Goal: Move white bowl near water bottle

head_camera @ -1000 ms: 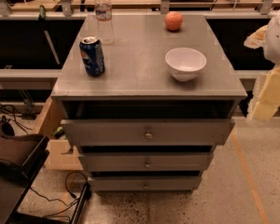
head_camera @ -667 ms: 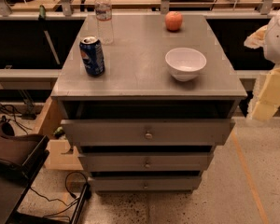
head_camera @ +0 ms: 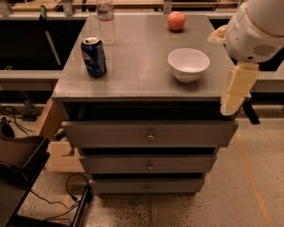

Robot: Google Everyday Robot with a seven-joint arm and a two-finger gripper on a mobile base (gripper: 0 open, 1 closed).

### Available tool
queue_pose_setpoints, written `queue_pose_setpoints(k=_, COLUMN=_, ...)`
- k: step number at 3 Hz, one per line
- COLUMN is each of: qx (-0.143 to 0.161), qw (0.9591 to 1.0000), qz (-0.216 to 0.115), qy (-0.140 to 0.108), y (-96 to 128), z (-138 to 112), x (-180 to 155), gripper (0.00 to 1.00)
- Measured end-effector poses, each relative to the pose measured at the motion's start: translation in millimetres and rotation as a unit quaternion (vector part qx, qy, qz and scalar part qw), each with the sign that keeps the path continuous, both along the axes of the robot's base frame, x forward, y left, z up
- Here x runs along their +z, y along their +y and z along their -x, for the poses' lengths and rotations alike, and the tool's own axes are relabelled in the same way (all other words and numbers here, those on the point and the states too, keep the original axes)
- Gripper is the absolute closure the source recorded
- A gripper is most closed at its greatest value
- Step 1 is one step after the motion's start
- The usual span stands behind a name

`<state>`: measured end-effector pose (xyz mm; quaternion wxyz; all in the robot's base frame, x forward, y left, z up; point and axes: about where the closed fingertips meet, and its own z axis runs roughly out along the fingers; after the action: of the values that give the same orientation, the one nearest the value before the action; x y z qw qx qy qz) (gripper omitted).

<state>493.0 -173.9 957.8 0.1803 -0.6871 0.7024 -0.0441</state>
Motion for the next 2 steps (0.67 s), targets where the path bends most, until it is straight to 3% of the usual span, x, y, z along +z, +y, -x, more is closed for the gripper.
queue_pose_setpoints(k=1, qx=0.032, qw=0.9992, qz=0.025, qy=0.002, y=16.3, z=-24.4, x=-21.4, gripper=0.0)
queue_pose_setpoints(k=2, qx=0.039, qw=0.9981, qz=0.047, qy=0.009, y=23.7, z=-44.6, x=-47.9, gripper=0.0)
